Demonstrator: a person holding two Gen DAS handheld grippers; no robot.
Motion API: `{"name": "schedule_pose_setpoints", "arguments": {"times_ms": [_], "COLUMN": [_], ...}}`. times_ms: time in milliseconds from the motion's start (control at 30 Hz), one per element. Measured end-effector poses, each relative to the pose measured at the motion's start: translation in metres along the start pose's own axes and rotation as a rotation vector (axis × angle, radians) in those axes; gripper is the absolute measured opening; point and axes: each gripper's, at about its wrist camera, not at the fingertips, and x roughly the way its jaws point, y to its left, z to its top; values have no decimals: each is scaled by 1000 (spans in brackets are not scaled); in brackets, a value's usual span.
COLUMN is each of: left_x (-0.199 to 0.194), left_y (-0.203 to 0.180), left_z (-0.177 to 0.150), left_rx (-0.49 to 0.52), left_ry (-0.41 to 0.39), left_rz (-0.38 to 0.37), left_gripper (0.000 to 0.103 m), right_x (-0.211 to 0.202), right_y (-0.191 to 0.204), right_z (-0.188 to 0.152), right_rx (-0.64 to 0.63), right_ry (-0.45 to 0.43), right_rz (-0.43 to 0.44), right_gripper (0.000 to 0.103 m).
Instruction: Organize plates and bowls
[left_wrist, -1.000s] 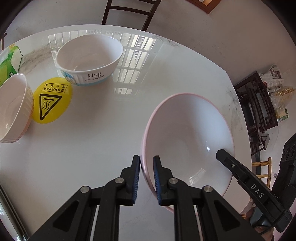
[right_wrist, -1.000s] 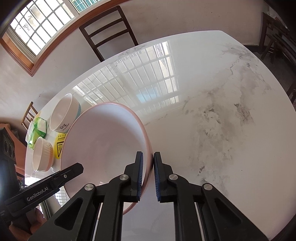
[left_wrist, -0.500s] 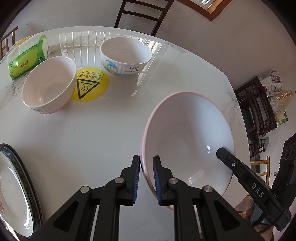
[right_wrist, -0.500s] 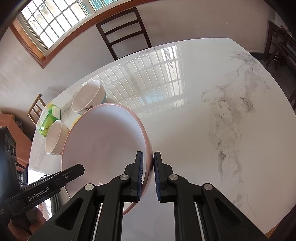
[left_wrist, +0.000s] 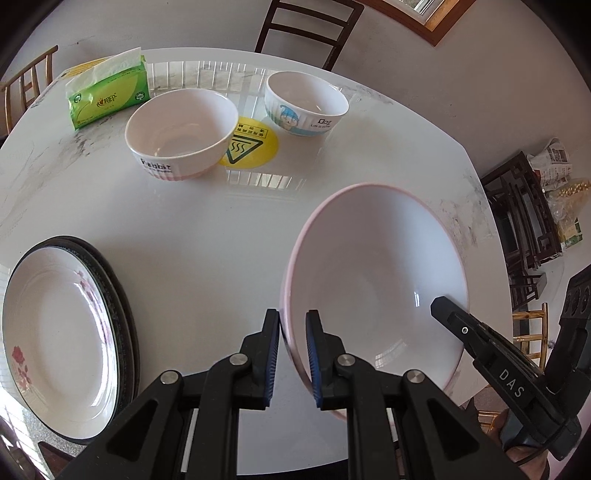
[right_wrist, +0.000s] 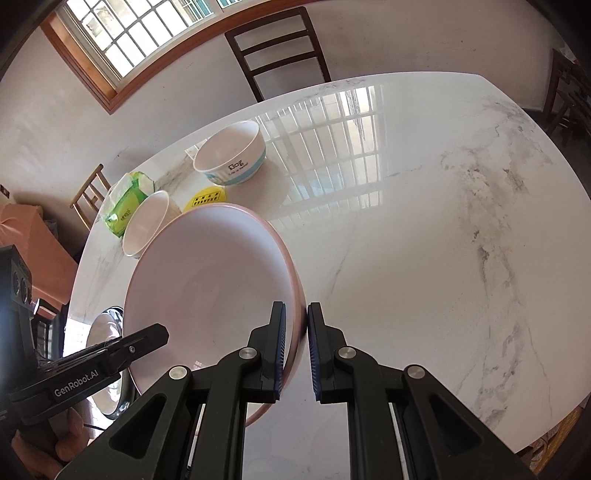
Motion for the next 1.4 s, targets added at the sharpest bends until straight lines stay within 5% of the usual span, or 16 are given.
{"name": "schedule_pose_setpoints", "arguments": {"times_ms": [467, 1400], "left_x": [3, 8], "left_y": [26, 33], "left_z": [-26, -31], "left_rx": [-21, -22], "left_ry": [39, 42], "left_rz": [17, 8], "left_gripper": [14, 15], "right_x": [11, 21], "right_y": [24, 17], "right_z": [-35, -43], "right_rx": [-32, 0], "right_ry": [61, 102], "right_rz": [-3, 20], "right_gripper": [13, 16]}}
